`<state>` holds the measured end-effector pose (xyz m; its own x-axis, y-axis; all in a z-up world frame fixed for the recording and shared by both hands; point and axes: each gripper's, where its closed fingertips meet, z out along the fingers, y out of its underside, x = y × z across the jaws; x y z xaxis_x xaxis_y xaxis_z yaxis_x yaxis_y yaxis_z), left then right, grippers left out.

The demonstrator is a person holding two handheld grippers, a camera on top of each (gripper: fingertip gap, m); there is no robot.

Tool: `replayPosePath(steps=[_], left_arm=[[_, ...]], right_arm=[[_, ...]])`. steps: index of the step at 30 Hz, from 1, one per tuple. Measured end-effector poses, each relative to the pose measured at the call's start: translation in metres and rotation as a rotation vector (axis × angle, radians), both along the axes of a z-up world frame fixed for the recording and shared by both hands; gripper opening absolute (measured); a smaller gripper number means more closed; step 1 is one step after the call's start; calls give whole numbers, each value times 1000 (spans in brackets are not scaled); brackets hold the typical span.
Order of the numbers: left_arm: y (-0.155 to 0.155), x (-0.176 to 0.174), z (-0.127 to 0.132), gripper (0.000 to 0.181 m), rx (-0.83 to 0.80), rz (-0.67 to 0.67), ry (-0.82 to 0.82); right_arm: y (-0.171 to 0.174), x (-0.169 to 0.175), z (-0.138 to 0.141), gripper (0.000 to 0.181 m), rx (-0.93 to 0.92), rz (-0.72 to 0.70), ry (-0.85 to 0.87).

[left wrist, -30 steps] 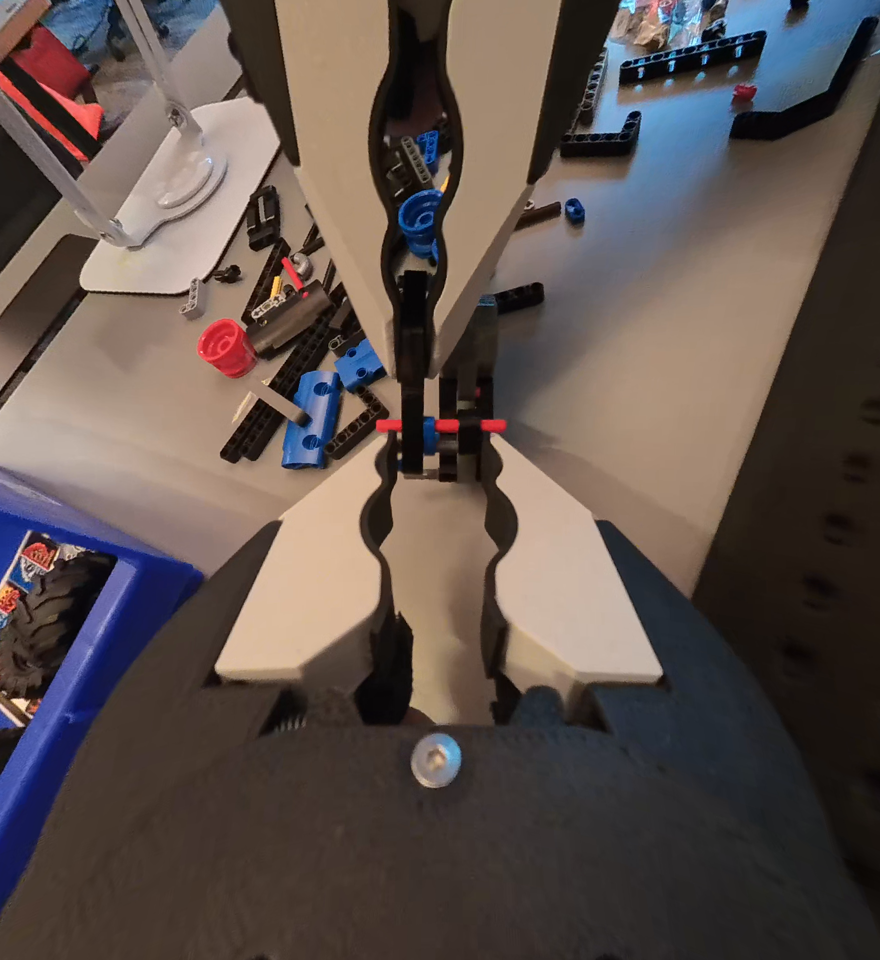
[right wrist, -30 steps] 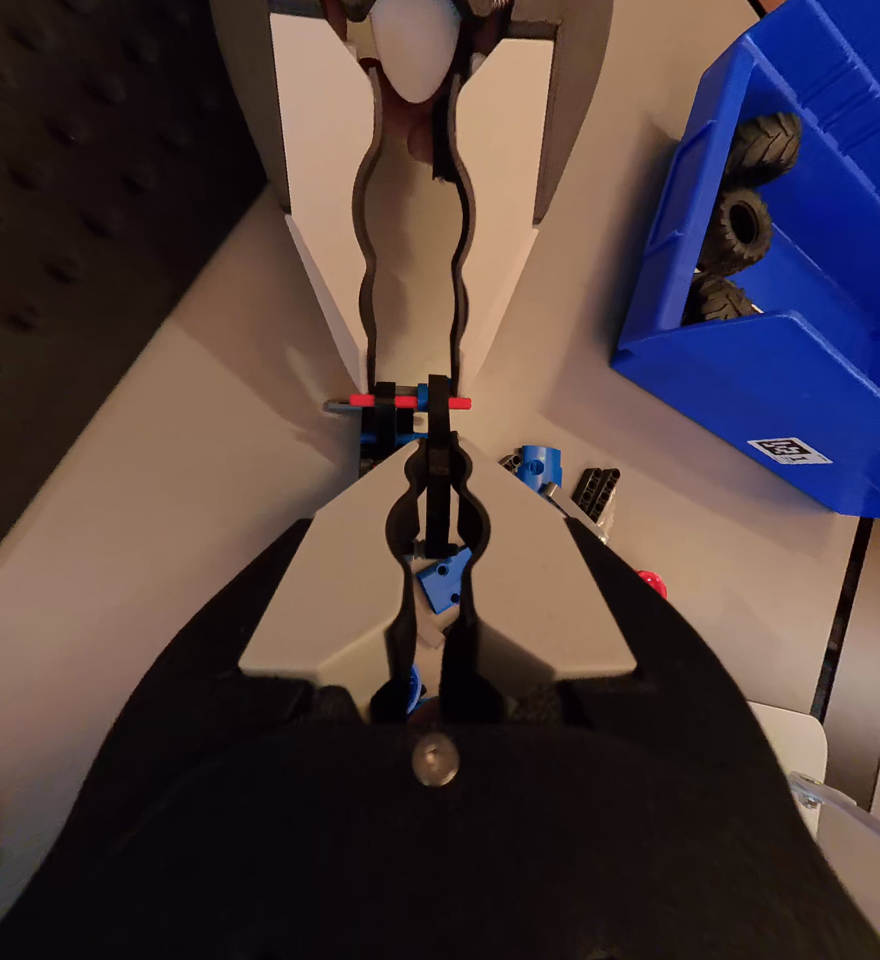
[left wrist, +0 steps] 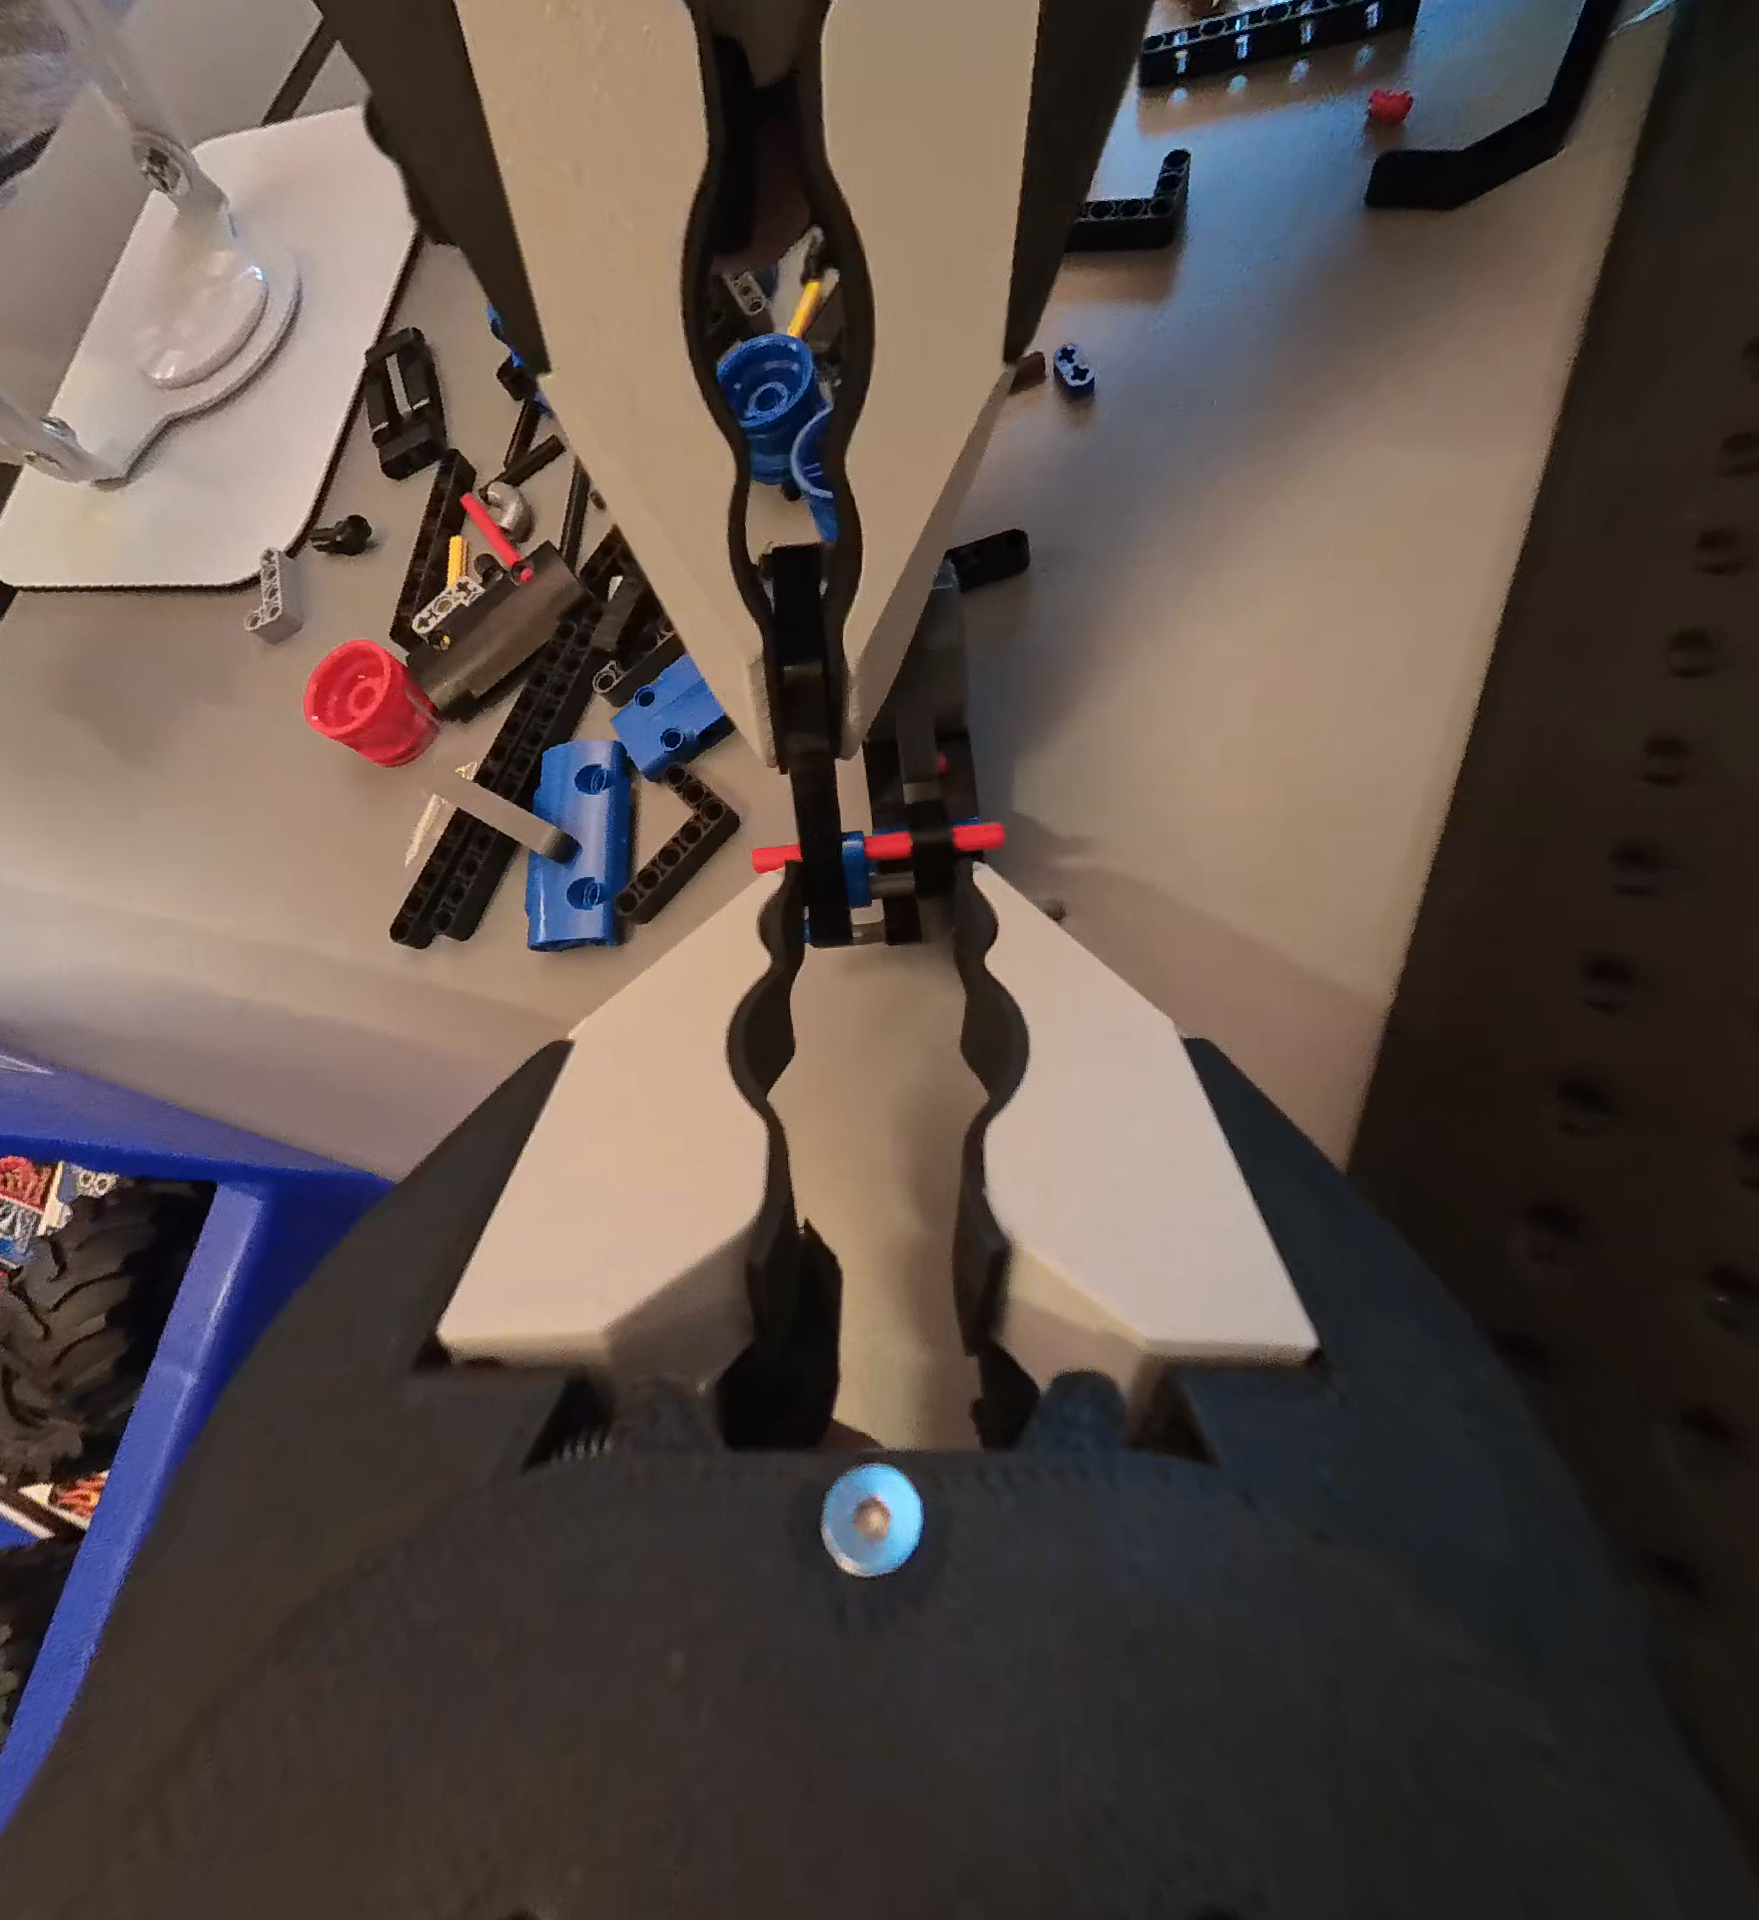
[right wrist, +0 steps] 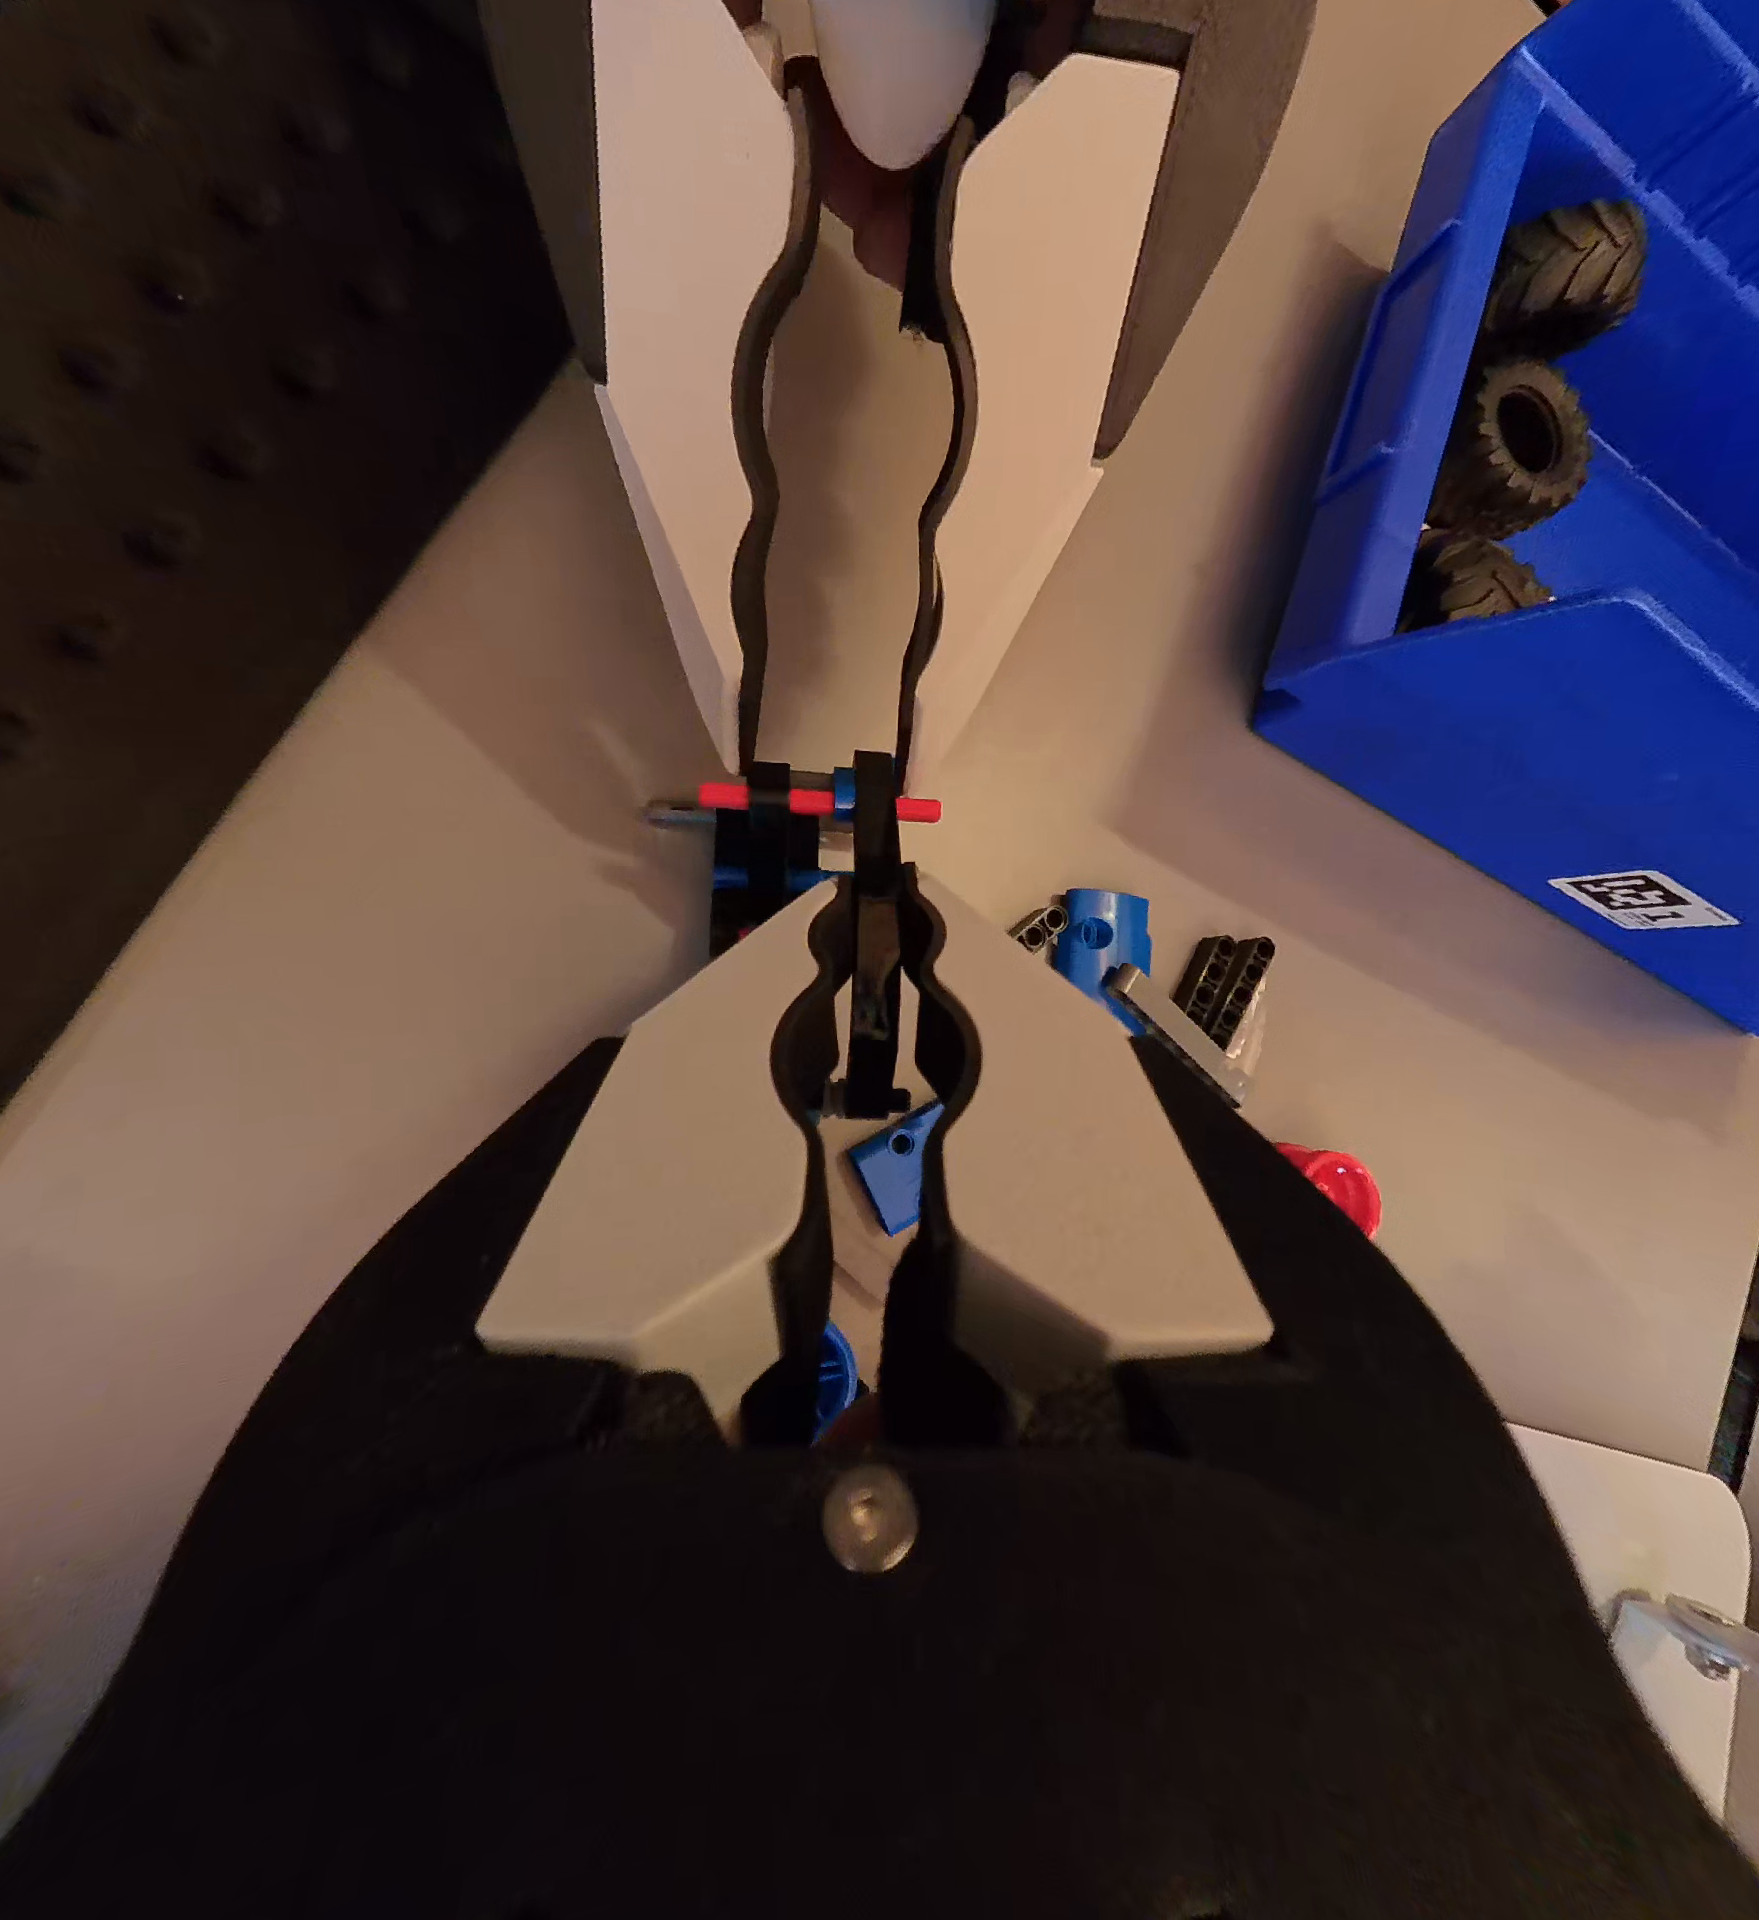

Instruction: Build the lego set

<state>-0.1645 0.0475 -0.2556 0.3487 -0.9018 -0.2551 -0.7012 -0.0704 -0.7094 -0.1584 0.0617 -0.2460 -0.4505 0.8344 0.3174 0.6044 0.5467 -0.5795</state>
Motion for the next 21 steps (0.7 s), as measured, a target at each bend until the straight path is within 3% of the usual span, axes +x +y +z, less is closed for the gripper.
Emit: replayPosePath(steps=[7,21], left_arm=[[0,0,-4,17,-43,-26,5],[-1,3,-5,16,-60,-17,12]], right_arm=[[-6,0,-2,6,-10,10,-3],[-5,3,-3,7,-44,11,-30]])
